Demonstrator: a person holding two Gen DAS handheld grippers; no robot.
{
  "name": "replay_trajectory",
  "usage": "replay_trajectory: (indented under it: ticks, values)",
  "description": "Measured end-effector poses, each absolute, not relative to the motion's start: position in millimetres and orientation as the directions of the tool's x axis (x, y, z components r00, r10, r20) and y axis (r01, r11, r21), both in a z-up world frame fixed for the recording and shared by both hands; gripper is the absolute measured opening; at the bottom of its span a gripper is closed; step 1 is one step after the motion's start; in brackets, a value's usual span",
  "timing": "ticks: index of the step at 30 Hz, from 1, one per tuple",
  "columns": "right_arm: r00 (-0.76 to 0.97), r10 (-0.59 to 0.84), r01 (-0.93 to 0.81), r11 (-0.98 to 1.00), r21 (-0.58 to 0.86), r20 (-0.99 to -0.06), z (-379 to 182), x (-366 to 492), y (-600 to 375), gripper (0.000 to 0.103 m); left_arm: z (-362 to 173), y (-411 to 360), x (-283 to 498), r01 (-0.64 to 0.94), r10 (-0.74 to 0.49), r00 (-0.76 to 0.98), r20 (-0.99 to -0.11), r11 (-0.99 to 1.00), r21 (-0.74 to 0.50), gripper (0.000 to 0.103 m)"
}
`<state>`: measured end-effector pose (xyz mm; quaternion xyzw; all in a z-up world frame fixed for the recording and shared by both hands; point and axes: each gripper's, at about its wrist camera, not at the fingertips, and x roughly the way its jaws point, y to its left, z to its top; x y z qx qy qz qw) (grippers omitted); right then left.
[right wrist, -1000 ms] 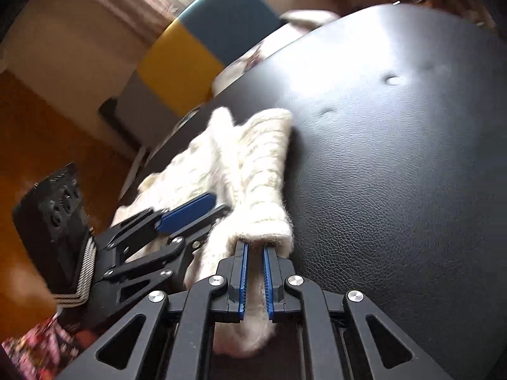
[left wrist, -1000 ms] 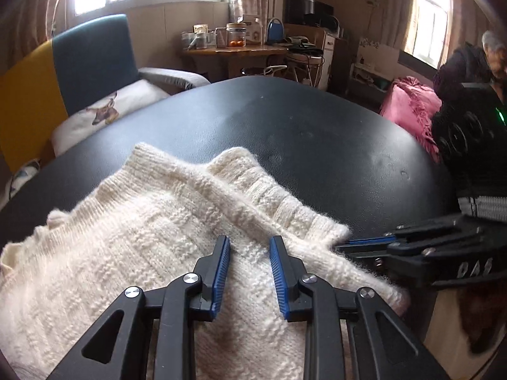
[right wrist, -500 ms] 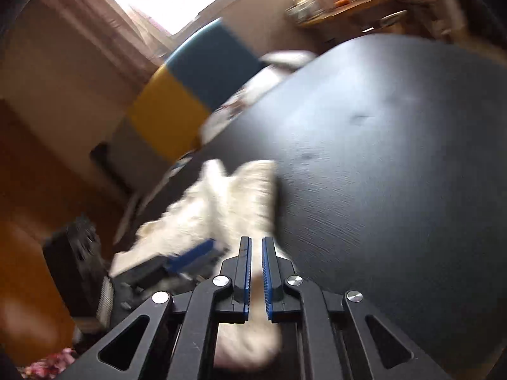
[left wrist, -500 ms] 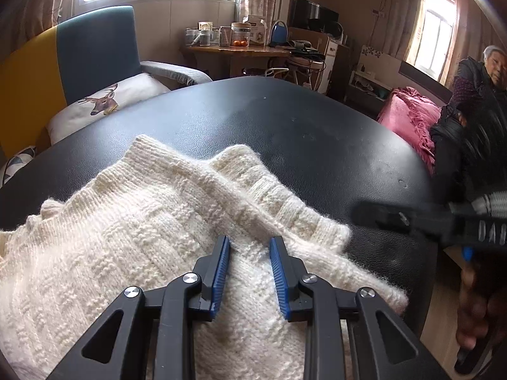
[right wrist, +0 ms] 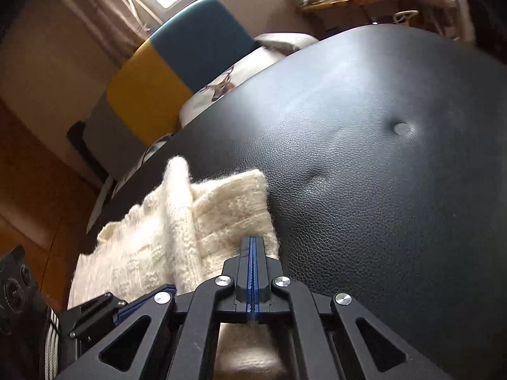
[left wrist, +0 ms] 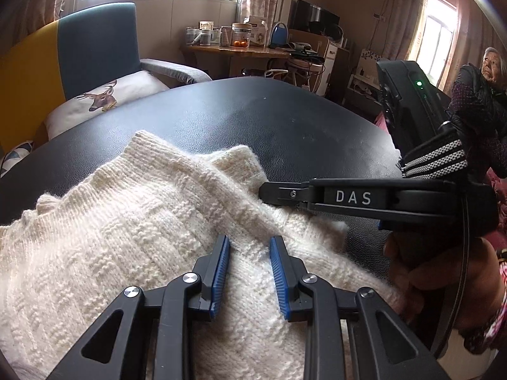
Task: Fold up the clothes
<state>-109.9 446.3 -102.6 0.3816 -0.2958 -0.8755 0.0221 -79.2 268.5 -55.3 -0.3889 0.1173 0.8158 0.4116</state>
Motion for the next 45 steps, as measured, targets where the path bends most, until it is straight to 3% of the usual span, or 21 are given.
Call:
replay_trajectory:
  ticks: [4, 6, 13, 18, 23, 25, 27, 36, 38, 39, 42, 45]
  values:
    - [-0.735, -0.289, -0.092, -0.854, 0.512, -0.614, -81, -111, 439, 0.004, -54, 270, -76, -0.765, 0.571, -0.375, -0.730, -0.636, -0.105, 0.027]
    - [-0.714, -0.291, -0.062, -0.879, 0.472, -0.637, -80, -120, 437, 0.004, -54, 271, -75, -0.766, 0.566, -0.381, -0.731, -0.637, -0.093, 0.027]
    - [-0.664, -0.247, -0.129, -0.892, 0.434, -0.705, -94, -165, 444, 0.000, -55, 268, -77, -0.765, 0.577, -0.369, -0.729, -0.634, -0.115, 0.027]
    - [-0.687, -0.181, -0.200, -0.884, 0.423, -0.704, -82, -152, 441, 0.000, -55, 266, -81, -0.763, 0.589, -0.355, -0.726, -0.631, -0.138, 0.027]
    - [-0.721, -0.128, -0.187, -0.910, 0.370, -0.681, -48, -112, 420, 0.013, -44, 256, -77, -0.749, 0.594, -0.360, -0.720, -0.644, -0.156, 0.026]
    - [-0.746, -0.106, -0.150, -0.935, 0.322, -0.657, -29, -96, 406, 0.024, -35, 243, -72, -0.743, 0.600, -0.370, -0.709, -0.649, -0.161, 0.027]
    - [-0.765, -0.132, -0.090, -0.947, 0.308, -0.630, -14, -89, 388, 0.030, -25, 222, -67, -0.731, 0.599, -0.398, -0.695, -0.665, -0.155, 0.027]
    - [-0.607, -0.500, 0.302, -0.864, 0.403, -0.618, -23, -84, 242, 0.031, -15, 57, -52, -0.497, 0.475, -0.565, -0.675, -0.848, -0.181, 0.027]
    - [-0.536, -0.548, 0.354, -0.837, 0.418, -0.643, -37, -89, 209, 0.022, -15, 8, -44, -0.429, 0.431, -0.601, -0.673, -0.884, -0.183, 0.027]
    - [-0.499, -0.568, 0.379, -0.822, 0.425, -0.654, -42, -91, 193, 0.010, -15, -13, -39, -0.399, 0.421, -0.616, -0.666, -0.896, -0.197, 0.026]
    - [-0.400, -0.660, 0.459, -0.745, 0.485, -0.635, -43, -88, 154, 0.007, -16, -79, -24, -0.306, 0.385, -0.659, -0.646, -0.922, -0.237, 0.027]
    - [-0.355, -0.668, 0.523, -0.722, 0.454, -0.654, -39, -96, 109, 0.008, -25, -136, -23, -0.208, 0.356, -0.676, -0.646, -0.932, -0.296, 0.026]
